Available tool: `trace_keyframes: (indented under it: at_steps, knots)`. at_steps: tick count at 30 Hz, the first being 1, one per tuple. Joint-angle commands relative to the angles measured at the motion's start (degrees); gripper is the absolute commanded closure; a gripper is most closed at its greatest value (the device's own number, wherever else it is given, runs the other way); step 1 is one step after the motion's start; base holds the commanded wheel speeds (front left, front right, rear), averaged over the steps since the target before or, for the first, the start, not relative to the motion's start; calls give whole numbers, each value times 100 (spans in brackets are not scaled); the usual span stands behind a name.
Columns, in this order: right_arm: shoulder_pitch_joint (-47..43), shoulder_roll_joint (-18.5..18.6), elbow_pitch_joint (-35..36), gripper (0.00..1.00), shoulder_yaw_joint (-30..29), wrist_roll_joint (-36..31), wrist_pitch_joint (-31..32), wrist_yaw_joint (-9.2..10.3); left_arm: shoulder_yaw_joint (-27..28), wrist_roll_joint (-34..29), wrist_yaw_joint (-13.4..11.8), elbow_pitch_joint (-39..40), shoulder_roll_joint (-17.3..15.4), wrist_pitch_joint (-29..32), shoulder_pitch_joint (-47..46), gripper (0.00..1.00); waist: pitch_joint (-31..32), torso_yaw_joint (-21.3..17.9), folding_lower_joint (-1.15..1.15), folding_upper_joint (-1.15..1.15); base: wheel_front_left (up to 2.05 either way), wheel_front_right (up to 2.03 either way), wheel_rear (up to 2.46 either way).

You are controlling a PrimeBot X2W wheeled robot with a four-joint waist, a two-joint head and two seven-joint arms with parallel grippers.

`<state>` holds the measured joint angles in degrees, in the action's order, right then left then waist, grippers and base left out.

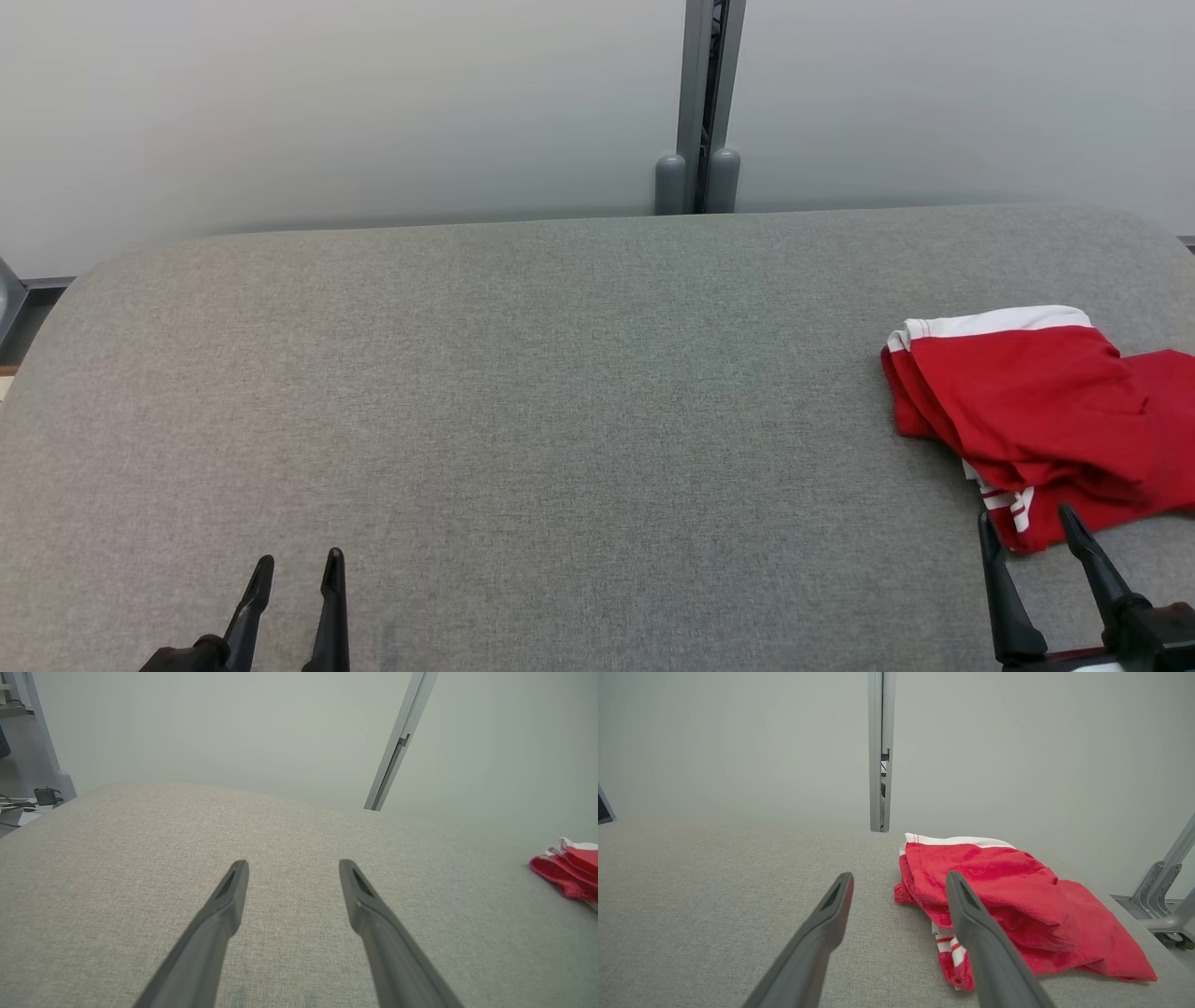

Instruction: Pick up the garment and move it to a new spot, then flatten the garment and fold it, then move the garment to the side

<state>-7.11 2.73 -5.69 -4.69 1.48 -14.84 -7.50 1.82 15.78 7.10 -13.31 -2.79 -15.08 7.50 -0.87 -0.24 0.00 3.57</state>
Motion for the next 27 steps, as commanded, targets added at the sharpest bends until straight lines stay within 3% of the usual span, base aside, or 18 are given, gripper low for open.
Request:
trace_keyframes:
  at_steps: [1,11,12,17,23,27]
  knots:
    - [-85,20,-7,0,-30,37,-33,1,-2,-4,30,0,-24,-8,-5,0,-2,8,0,0,0,0,0]
    - [-93,20,-55,0,-97,68,-33,1,-143,-164,41,103,-17,-8,25,0,-37,2,0,0,0,0,0]
    - [-50,-5,-71,100,-67,56,2,0,-125,-125,36,61,-8,0,24,100,-37,4,0,0,0,0,0]
    - [-69,-97,-327,100,-37,120,49,0,-152,-58,36,-184,74,55,76,100,-38,5,0,0,0,0,0]
    - [101,-86,-411,100,-71,863,241,0,-88,585,-22,-146,65,238,-81,100,-36,6,0,-10,0,0,0]
    - [218,-77,-466,100,-79,1447,374,0,-47,1088,-70,-91,59,372,-177,100,-53,6,0,-1,0,0,0]
